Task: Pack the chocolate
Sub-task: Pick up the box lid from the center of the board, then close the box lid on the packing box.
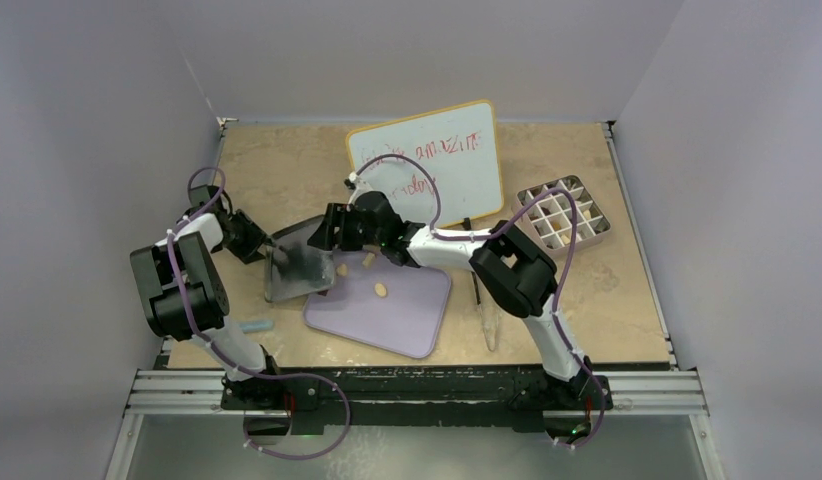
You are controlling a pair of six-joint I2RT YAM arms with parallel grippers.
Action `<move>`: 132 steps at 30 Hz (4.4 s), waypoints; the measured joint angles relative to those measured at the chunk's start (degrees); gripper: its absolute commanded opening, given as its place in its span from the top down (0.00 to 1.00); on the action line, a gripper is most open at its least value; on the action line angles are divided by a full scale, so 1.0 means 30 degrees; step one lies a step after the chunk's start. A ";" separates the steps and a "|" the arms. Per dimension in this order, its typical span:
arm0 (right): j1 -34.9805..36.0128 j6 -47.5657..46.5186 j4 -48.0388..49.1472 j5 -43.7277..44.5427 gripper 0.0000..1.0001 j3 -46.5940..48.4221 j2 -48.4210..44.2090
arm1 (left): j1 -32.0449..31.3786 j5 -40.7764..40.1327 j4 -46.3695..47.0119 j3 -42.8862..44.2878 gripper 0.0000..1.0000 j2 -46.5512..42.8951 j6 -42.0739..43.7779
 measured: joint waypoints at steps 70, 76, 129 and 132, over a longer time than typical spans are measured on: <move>-0.3300 0.0452 -0.4328 0.0328 0.90 -0.7293 -1.6415 | -0.3075 0.6309 -0.3643 -0.0546 0.10 -1.9030 -0.0517; -0.4022 -0.0248 -0.6091 0.1741 0.90 -0.7286 -1.9118 | -0.3300 0.7963 -0.3169 -0.1297 0.10 -1.9606 -0.0619; -1.0258 -1.2961 -2.1893 1.7908 1.00 0.0648 -1.5424 | -1.0499 -0.2288 -0.2849 -0.2805 0.02 -2.0065 0.3956; -1.0462 -1.3653 -2.2017 1.8615 1.00 0.0648 -1.5110 | -1.0499 -0.2550 -0.2827 -0.2907 0.02 -2.0400 0.3985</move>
